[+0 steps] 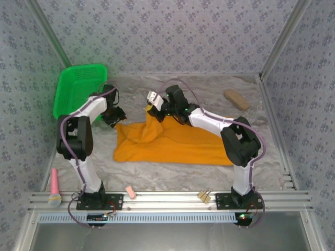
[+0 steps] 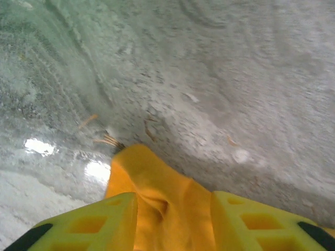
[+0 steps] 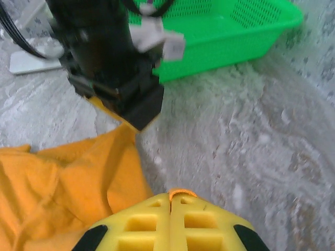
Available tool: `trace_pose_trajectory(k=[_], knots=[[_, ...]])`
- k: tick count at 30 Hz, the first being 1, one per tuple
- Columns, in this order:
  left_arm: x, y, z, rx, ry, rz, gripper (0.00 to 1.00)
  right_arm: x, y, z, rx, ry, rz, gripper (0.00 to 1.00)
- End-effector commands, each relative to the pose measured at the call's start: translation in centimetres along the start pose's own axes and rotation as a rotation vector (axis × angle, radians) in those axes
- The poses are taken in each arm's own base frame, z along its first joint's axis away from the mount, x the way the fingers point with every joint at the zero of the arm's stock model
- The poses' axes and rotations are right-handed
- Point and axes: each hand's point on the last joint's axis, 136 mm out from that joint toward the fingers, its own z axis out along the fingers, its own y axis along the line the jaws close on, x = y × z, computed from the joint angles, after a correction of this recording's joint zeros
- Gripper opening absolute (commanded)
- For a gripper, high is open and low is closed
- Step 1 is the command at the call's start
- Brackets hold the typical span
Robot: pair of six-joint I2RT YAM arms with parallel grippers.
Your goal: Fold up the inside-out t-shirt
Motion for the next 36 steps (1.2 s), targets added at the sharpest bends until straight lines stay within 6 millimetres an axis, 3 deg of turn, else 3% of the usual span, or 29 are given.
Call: trace_pose_trajectory(k=[1, 6, 8, 13, 16, 21, 26, 29, 32, 34, 36], knots=[[-0.2, -0.4, 0.0, 0.005, 0.029, -0.003, 0.42, -4.1, 0.2, -1.7, -0.011, -0.069, -0.048, 0.0], [0.6, -0.9, -0.9, 0.056, 0.048, 0.003, 0.52, -4.8, -3.8, -2.2, 0.157, -0.033, 0.218, 0.01], [1.6, -0.5, -1.3, 0.067, 0.04, -0.011, 0.57, -3.6, -4.4, -2.5, 0.184, 0.047, 0.341, 0.02], [4.1, 0.7, -0.8, 0.046, 0.026, 0.001, 0.58, 0.6, -2.9, -1.9, 0.172, 0.136, 0.513, 0.08], [4.5, 0.9, -0.5, 0.007, -0.005, 0.038, 0.58, 2.9, -4.2, -1.7, 0.225, 0.163, 0.606, 0.08], [4.2, 0.3, 0.3, -0.009, -0.031, 0.038, 0.56, 6.1, -7.8, -1.7, 0.295, 0.22, 0.825, 0.08], [0.5, -0.1, 1.2, -0.089, -0.115, 0.069, 0.54, 8.2, -10.8, -1.2, 0.334, 0.207, 0.923, 0.1], [-1.1, -2.6, 0.3, 0.003, -0.164, 0.11, 0.55, 8.3, -12.9, -0.8, 0.328, 0.168, 0.994, 0.16], [-1.6, -6.1, -2.1, 0.115, -0.183, 0.246, 0.61, 9.1, -14.7, -1.2, 0.326, 0.156, 1.146, 0.38], [-0.7, -8.8, -4.3, 0.173, -0.219, 0.428, 0.65, 9.8, -15.5, -2.5, 0.331, 0.16, 1.233, 0.41], [1.5, -11.5, -6.2, 0.215, -0.271, 0.666, 0.67, 10.5, -15.7, -4.9, 0.354, 0.18, 1.285, 0.42]])
